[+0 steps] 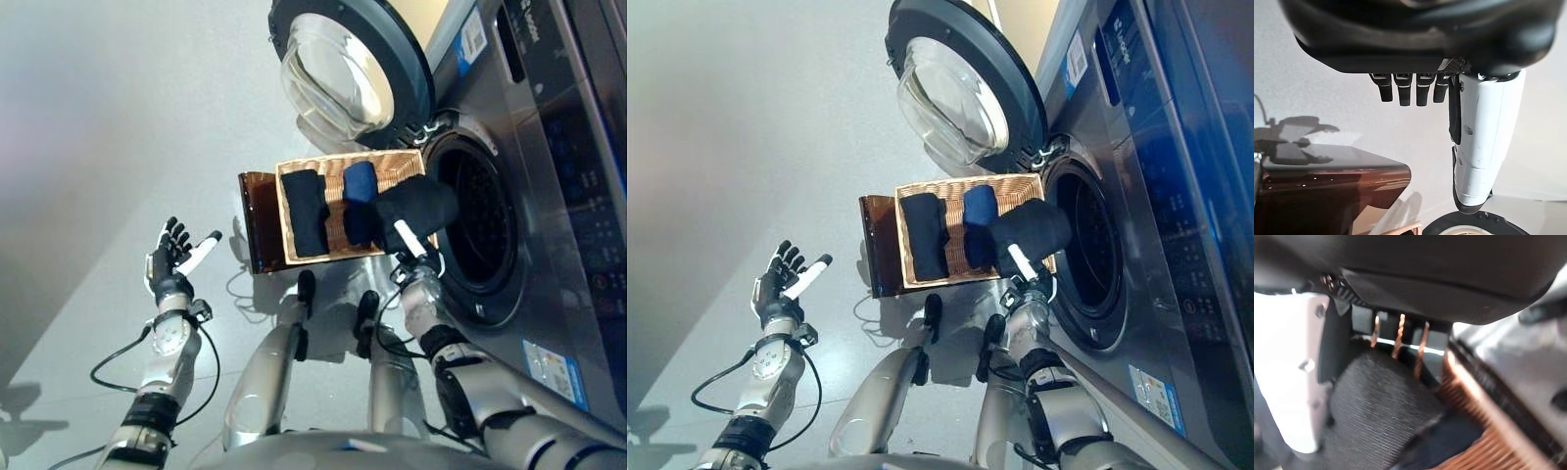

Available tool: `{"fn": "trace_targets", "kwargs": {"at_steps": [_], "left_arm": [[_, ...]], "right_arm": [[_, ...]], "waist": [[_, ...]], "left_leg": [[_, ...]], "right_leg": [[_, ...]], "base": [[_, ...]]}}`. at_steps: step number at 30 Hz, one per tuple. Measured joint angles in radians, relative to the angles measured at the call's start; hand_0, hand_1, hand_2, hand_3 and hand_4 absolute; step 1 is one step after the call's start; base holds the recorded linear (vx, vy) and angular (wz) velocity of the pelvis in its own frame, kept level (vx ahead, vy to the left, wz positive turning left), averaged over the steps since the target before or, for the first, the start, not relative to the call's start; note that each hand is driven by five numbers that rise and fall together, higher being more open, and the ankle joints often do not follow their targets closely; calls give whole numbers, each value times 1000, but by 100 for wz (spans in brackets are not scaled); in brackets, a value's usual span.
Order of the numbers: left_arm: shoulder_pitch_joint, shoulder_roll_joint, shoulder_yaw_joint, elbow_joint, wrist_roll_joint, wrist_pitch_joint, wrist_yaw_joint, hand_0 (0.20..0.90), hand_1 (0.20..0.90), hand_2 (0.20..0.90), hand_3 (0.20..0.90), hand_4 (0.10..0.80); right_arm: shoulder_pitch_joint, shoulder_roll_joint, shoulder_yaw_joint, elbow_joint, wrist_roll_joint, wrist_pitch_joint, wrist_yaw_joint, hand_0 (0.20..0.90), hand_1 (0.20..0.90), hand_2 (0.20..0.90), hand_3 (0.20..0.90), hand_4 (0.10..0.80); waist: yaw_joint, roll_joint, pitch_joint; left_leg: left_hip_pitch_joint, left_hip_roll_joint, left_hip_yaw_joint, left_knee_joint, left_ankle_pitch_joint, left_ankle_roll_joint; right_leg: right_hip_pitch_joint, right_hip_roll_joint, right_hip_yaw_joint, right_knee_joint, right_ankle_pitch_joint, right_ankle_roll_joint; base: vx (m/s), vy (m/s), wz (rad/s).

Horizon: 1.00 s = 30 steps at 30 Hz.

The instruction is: Pick up the clothes and place them into the washing machine

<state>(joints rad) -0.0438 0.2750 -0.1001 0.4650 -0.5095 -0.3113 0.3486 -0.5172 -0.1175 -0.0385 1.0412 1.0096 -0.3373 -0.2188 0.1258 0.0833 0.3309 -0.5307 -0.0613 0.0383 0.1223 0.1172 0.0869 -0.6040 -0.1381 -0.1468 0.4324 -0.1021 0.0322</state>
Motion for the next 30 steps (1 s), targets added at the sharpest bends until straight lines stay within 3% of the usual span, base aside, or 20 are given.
{"fn": "trace_targets", "kwargs": {"at_steps": [7,9,13,16,20,22,27,29,30], "left_arm": [[18,-9,-1,9,0,-3,10,900,900,900,900,800],[22,-12,-7,5,0,-4,12,900,900,900,900,800],[21,-13,-5,2,2,-6,13,900,900,900,900,800],[42,-9,0,-20,4,-6,11,900,900,900,900,800],[50,3,3,-28,4,-13,9,900,900,900,900,800],[56,15,-2,-30,4,-19,5,900,900,900,900,800],[65,32,-9,-62,23,-22,-1,900,900,900,900,800],[80,55,-6,-78,27,-25,2,900,900,900,900,800],[84,60,-6,-76,27,-25,3,900,900,900,900,800]], "right_arm": [[-36,12,-83,-4,97,-94,-66,200,200,200,200,300],[-60,3,-131,-2,102,-109,-106,200,200,200,200,300],[-105,-40,-171,-5,96,-135,-155,200,200,200,200,300],[-164,-111,-209,-6,78,-140,-206,200,200,200,200,300],[-237,-263,-227,-8,14,-145,-270,200,200,200,200,300],[-278,-299,-197,13,-20,-154,-304,200,200,200,200,300],[-404,-479,-144,120,-40,-70,-303,200,200,200,200,300],[-433,-551,-69,132,-76,-49,-316,200,200,200,200,300],[-454,-585,-9,159,-115,-32,-321,244,244,244,244,331]], "waist": [[1,21,8],[1,30,12],[2,45,16],[8,61,25],[32,76,29],[35,78,28],[81,101,31],[83,113,29],[83,115,29]], "left_leg": [[-43,-2,10,55,-18,-1],[-78,-4,3,139,-62,-2],[-132,-2,-5,218,-90,-4],[-167,6,-4,278,-116,-2],[-199,8,-2,303,-126,-4],[-224,6,0,315,-128,-1],[-249,-9,14,310,-121,13],[-269,-21,22,293,-114,23],[-271,-31,25,274,-101,26]], "right_leg": [[-46,-1,21,45,-6,-1],[-65,-6,30,92,-33,-8],[-105,-7,31,144,-45,-11],[-126,-3,33,170,-57,-20],[-155,-2,38,182,-60,-13],[-178,-5,40,195,-57,-20],[-213,-19,57,201,-48,-7],[-244,-30,68,198,-43,3],[-255,-35,76,192,-36,13]], "base": [[0,-14,-7],[47,-12,-1],[12,-3,1],[29,-16,-5],[16,-9,-3],[8,18,0],[20,41,0],[45,35,1],[33,23,-7]]}}
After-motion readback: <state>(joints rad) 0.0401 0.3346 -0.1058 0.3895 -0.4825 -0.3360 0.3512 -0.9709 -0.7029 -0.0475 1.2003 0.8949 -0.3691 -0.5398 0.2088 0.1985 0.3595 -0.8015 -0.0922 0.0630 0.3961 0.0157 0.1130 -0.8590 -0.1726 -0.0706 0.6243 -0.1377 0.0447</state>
